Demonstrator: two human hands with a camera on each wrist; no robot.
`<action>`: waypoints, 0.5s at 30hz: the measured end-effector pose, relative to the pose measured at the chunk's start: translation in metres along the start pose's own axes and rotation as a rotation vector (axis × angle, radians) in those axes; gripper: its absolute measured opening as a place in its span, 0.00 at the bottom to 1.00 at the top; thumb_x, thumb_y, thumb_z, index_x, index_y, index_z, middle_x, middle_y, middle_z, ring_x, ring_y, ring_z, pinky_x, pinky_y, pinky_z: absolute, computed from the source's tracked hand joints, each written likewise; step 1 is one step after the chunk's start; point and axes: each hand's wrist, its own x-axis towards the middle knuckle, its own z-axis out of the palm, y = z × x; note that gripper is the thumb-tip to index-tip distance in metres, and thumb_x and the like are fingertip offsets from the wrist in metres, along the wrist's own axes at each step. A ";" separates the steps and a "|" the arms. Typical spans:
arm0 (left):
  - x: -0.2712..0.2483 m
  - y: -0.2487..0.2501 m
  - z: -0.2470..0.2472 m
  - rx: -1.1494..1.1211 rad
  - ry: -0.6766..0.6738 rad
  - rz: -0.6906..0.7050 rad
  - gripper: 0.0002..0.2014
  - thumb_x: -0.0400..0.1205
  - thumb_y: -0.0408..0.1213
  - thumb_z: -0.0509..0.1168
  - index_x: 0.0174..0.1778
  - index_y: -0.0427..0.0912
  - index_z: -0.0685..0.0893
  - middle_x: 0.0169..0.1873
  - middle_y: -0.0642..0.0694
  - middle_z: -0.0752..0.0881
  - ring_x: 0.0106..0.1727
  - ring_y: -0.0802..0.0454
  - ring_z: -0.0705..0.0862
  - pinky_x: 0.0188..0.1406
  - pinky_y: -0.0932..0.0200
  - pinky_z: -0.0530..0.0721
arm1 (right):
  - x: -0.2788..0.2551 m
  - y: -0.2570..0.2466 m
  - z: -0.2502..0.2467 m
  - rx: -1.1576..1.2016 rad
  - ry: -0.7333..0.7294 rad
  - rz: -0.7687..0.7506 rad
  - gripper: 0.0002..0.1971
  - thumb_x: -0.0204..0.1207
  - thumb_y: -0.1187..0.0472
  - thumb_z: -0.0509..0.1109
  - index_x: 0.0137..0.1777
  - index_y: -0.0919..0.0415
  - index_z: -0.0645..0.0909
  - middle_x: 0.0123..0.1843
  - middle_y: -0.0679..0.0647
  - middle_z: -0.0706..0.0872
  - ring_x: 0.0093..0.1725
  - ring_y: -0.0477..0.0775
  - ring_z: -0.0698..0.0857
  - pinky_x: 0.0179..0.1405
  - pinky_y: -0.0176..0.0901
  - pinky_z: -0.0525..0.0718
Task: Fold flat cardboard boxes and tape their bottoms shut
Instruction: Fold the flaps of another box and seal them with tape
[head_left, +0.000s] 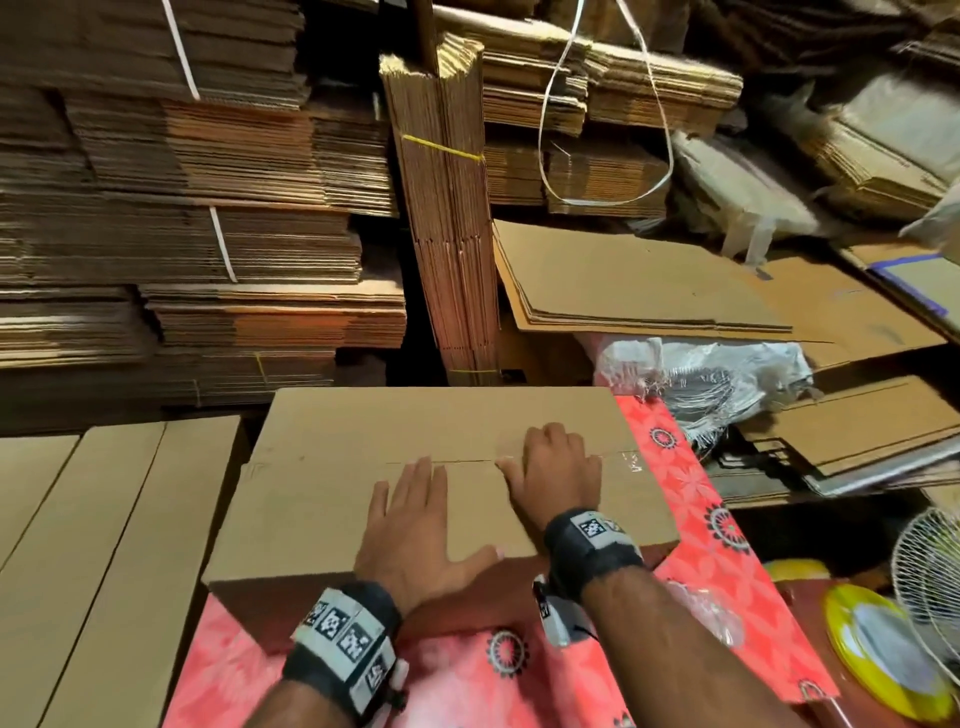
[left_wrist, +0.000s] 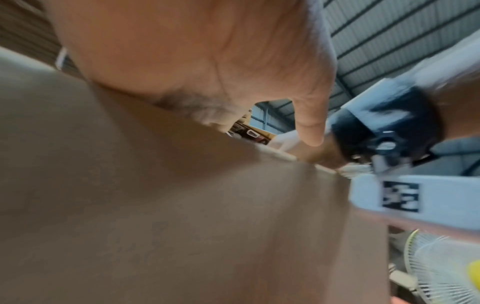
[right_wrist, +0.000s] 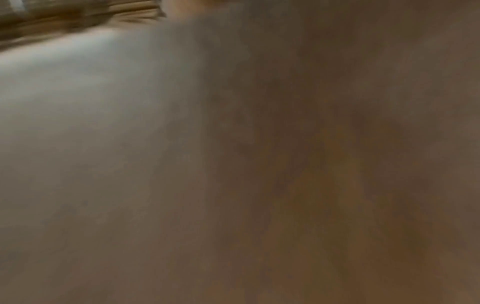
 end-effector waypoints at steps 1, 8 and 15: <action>0.002 0.011 0.003 -0.018 0.003 0.016 0.60 0.71 0.83 0.48 0.90 0.42 0.44 0.90 0.42 0.41 0.90 0.47 0.41 0.88 0.39 0.39 | 0.003 0.005 0.001 0.029 0.017 -0.009 0.20 0.84 0.40 0.61 0.66 0.51 0.80 0.65 0.52 0.82 0.62 0.59 0.80 0.55 0.56 0.80; 0.017 0.025 0.017 0.071 0.019 -0.030 0.64 0.69 0.87 0.39 0.91 0.42 0.44 0.90 0.45 0.41 0.90 0.49 0.40 0.86 0.36 0.37 | 0.019 0.093 -0.008 0.575 0.136 0.234 0.11 0.85 0.59 0.67 0.66 0.51 0.79 0.47 0.60 0.91 0.48 0.66 0.88 0.40 0.46 0.73; 0.032 0.050 0.006 0.044 0.083 -0.135 0.59 0.69 0.86 0.40 0.88 0.47 0.58 0.88 0.44 0.57 0.89 0.47 0.52 0.86 0.37 0.49 | 0.029 0.204 -0.015 0.586 0.127 0.429 0.16 0.82 0.64 0.64 0.67 0.55 0.83 0.55 0.71 0.90 0.55 0.74 0.87 0.50 0.56 0.80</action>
